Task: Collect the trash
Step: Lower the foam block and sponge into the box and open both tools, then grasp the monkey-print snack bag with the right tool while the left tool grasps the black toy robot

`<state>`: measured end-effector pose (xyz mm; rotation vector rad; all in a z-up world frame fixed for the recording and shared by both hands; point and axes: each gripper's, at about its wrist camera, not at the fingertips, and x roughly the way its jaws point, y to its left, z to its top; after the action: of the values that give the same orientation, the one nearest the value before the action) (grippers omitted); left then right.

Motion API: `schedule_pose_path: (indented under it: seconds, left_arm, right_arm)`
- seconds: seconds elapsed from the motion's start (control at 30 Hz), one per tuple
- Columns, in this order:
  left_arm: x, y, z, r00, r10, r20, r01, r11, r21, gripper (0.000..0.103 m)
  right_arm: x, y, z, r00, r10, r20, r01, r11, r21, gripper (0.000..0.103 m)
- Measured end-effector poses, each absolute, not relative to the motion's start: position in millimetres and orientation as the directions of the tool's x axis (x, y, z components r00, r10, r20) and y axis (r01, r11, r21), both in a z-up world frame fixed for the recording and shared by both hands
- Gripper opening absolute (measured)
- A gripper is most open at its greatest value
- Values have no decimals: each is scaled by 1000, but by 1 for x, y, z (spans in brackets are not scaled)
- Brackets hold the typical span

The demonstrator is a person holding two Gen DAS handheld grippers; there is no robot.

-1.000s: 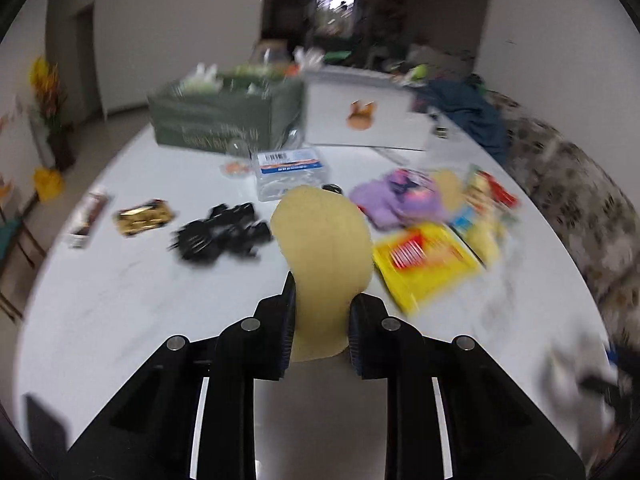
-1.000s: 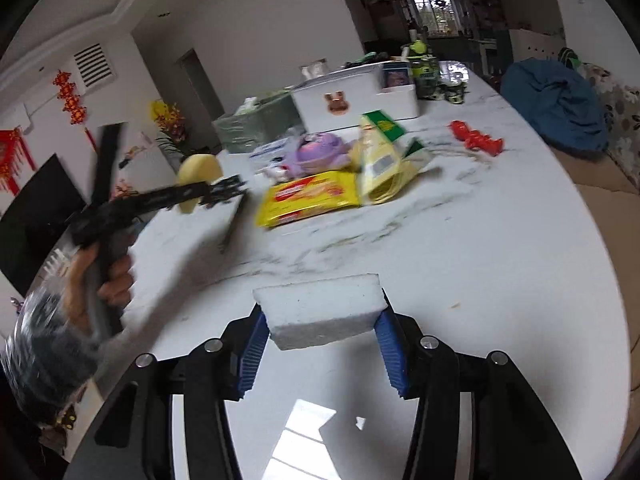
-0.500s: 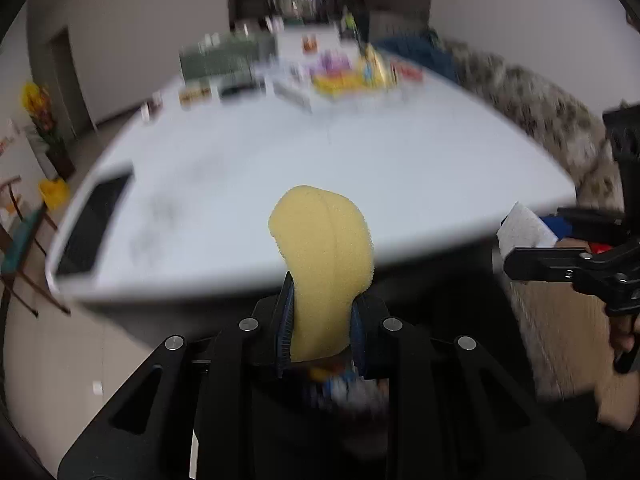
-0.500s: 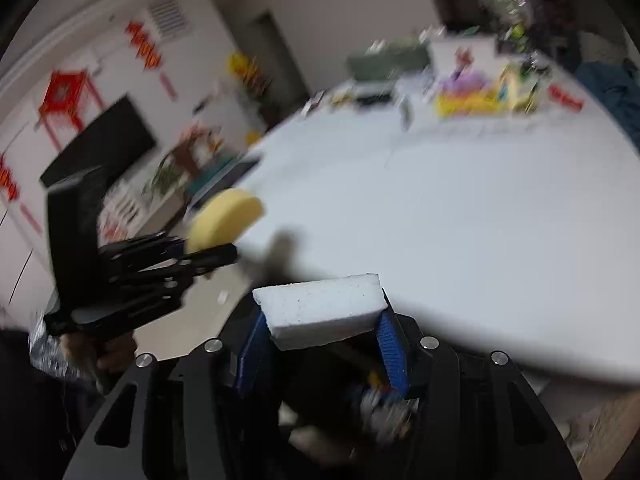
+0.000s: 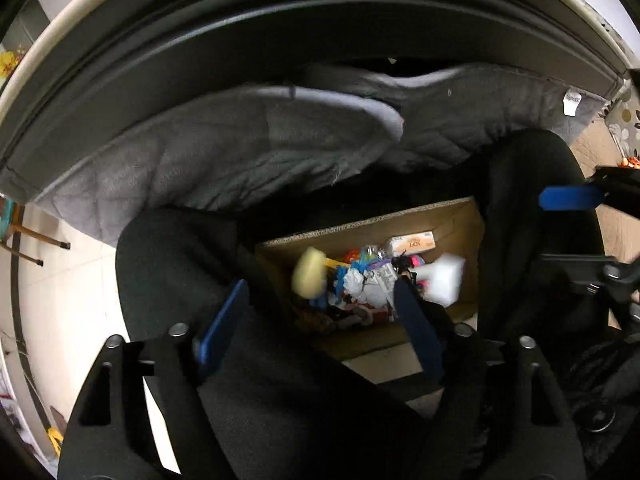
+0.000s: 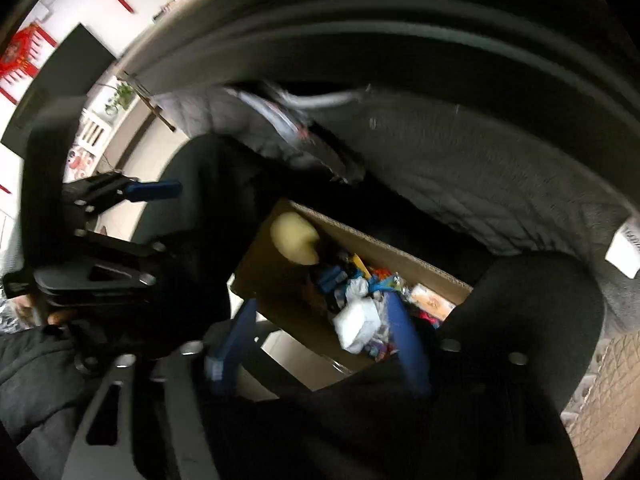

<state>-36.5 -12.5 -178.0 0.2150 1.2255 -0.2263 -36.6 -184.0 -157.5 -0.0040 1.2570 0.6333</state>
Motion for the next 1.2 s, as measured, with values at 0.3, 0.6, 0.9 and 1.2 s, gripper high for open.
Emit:
schedule_pose_path:
  seconds: [0.3,0.6,0.9,1.2]
  left_arm:
    - [-41,-5,-96,423,-172,-890,357,934,-11,77]
    - [32,21,7,614,-268,-742,292,951,-102,85]
    - [127,36,10,643,-159,-749,129,987,-98,85]
    - [290,23,-1,680,-66,-730,134,990,35,85]
  right_arm:
    - [1,-214,-14,435,548,-715,-497,808,316,70]
    - [278,-268,20,726,163,-668,-201,979,21,81]
    - [408,-283,-18,612,107,-783,-262,962,-73,52]
    - [317,-312,-15,641,165,-749,-214,976,32,48]
